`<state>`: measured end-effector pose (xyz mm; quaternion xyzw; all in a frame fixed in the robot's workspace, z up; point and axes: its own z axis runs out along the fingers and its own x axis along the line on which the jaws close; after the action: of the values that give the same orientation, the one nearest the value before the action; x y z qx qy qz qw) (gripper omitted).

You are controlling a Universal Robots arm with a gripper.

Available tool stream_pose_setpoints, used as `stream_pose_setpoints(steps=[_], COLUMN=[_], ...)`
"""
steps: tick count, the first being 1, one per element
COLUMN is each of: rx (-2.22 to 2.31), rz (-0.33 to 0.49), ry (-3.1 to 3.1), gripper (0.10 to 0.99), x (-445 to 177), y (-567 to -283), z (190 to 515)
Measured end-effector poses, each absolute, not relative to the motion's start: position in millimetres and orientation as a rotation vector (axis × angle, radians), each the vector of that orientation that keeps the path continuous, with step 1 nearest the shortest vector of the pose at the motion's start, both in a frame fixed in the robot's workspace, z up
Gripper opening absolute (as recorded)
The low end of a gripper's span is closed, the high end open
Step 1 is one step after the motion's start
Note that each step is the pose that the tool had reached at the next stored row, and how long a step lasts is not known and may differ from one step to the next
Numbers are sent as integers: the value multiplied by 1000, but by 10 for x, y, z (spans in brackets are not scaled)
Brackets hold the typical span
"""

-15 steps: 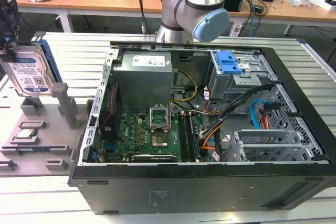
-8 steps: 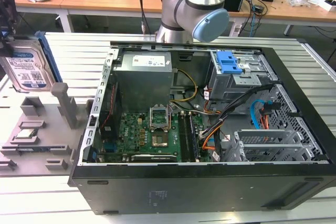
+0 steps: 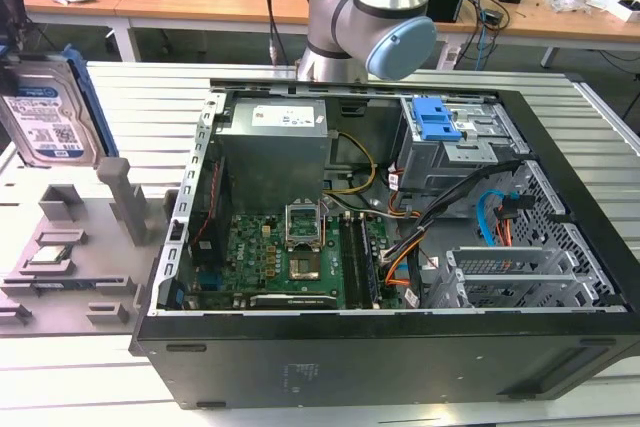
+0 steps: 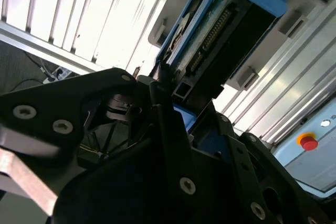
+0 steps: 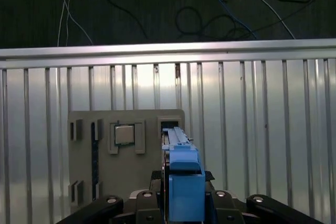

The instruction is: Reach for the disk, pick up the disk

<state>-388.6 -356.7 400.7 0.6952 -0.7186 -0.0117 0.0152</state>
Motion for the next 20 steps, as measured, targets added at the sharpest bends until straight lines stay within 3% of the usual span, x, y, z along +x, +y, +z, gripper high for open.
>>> stream_pose_setpoints(steps=[4, 20], rx=[2163, 2163], rz=[-36, -36], ry=[-2236, -2236], gripper=[369, 369], x=[-3886, -3884], y=[-3561, -3559], z=[4231, 4490])
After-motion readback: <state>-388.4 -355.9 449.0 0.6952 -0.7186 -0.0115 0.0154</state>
